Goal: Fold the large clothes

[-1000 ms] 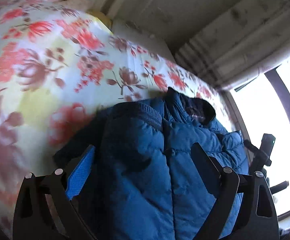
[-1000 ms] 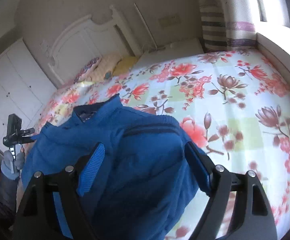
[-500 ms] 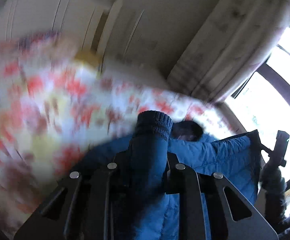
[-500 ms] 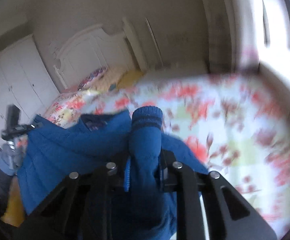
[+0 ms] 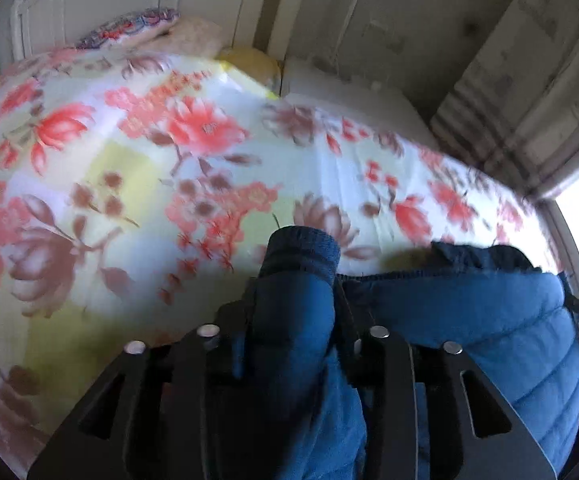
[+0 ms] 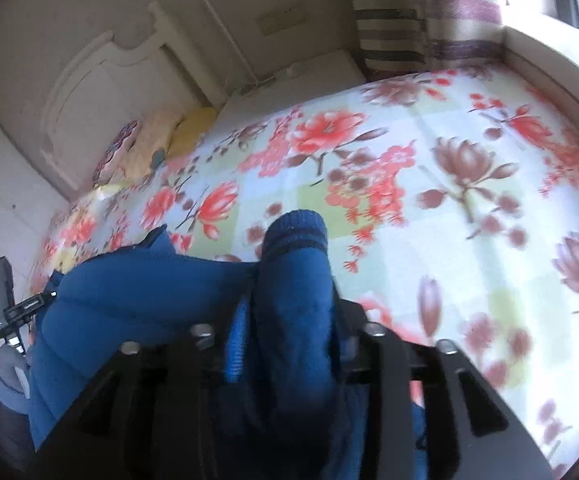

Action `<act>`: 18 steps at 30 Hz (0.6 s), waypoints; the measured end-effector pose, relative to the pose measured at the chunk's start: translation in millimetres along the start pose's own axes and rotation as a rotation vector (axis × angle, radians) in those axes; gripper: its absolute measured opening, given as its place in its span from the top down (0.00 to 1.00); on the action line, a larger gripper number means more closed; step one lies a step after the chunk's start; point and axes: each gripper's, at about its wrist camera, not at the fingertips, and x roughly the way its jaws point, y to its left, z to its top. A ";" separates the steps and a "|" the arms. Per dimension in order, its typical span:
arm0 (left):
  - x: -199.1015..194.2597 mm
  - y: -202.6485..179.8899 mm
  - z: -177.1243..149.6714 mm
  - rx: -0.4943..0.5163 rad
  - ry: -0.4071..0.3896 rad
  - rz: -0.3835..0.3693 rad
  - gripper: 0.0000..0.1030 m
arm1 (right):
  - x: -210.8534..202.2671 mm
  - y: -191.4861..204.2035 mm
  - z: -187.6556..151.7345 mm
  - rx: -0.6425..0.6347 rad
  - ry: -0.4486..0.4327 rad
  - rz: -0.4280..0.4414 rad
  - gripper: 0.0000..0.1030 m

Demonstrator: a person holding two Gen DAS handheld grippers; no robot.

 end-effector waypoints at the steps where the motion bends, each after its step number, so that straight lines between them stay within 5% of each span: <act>1: -10.0 0.2 1.3 0.007 -0.030 0.026 0.55 | -4.1 2.1 2.0 -0.007 -0.002 -0.019 0.50; 3: -46.0 -9.0 3.4 0.033 -0.156 0.122 0.47 | -28.5 13.4 9.0 -0.027 -0.045 -0.041 0.49; 5: -78.6 -35.0 6.0 0.075 -0.259 0.153 0.05 | -61.1 38.6 14.4 -0.082 -0.137 -0.031 0.30; 7: -94.6 -75.7 9.4 0.151 -0.298 0.092 0.05 | -82.4 77.7 17.9 -0.172 -0.213 0.002 0.23; 9: -86.0 -117.0 8.9 0.236 -0.251 0.088 0.04 | -77.5 116.7 18.6 -0.243 -0.209 0.047 0.23; 13: -30.8 -172.6 0.9 0.355 -0.123 0.133 0.04 | -23.0 183.3 5.2 -0.424 -0.095 -0.050 0.28; 18: 35.0 -178.2 -28.2 0.404 0.024 0.184 0.04 | 52.6 195.6 -16.6 -0.511 0.094 -0.150 0.26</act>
